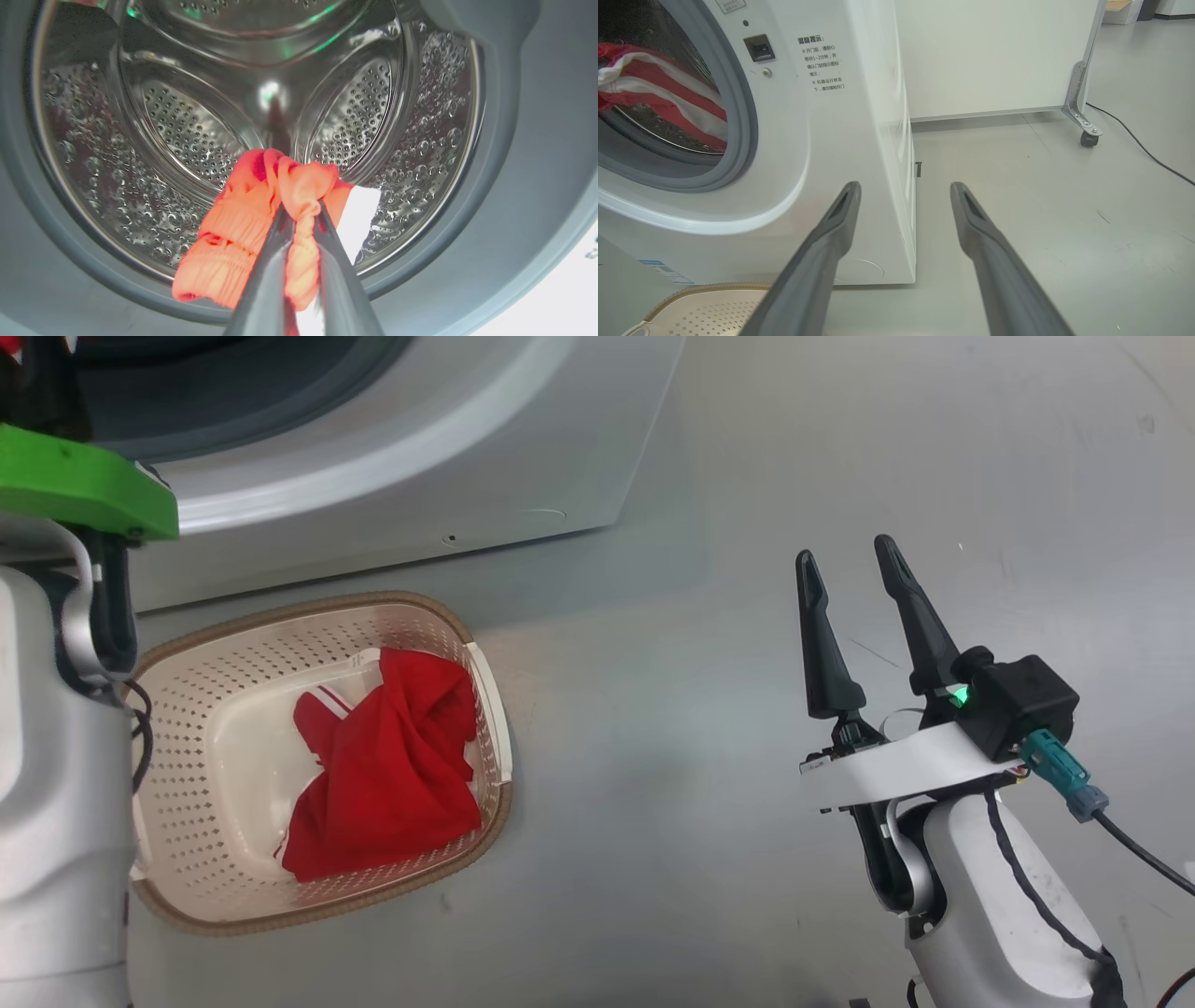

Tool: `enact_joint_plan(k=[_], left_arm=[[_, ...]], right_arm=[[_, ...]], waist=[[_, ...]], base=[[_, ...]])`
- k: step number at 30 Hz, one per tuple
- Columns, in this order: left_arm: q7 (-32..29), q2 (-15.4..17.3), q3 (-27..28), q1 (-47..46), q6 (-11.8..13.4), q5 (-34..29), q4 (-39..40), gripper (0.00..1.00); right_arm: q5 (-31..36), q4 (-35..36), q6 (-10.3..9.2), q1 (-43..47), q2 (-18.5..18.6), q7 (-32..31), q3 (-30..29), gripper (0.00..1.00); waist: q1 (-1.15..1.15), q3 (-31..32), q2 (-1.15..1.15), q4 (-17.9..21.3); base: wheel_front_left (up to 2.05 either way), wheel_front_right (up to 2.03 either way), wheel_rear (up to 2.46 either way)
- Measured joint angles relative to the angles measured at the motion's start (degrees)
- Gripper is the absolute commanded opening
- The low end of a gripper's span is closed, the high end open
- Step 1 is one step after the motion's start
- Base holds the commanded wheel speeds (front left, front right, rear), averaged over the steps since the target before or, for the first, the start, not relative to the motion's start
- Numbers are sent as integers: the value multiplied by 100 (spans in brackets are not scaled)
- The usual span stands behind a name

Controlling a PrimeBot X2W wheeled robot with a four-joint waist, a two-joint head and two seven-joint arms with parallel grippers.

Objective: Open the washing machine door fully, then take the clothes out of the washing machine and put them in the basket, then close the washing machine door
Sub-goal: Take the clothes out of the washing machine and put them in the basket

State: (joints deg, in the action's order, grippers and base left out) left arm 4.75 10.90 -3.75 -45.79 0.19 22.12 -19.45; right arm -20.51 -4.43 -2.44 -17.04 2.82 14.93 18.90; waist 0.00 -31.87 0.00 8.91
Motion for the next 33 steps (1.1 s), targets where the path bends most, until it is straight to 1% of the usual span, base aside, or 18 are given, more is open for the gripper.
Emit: enact_joint_plan(k=[8,14,25,33], left_arm=[[503,-260,-48,583,0,14,368,0],[722,-326,-66,1000,10,14,780,0],[778,-464,-133,1500,112,5,1667,0],[630,-555,-224,2193,203,84,1796,0]], right_arm=[[102,-110,32,330,1,0,-64,100],[155,-161,62,550,0,0,-64,100],[155,-141,81,775,1,0,-35,100],[156,-96,86,803,1,0,-11,100]], waist=[[0,462,0,-217],[0,846,0,-401],[0,1240,0,-615],[0,1261,0,-660]], base=[[0,0,0],[0,0,0],[0,0,0],[0,0,0]])
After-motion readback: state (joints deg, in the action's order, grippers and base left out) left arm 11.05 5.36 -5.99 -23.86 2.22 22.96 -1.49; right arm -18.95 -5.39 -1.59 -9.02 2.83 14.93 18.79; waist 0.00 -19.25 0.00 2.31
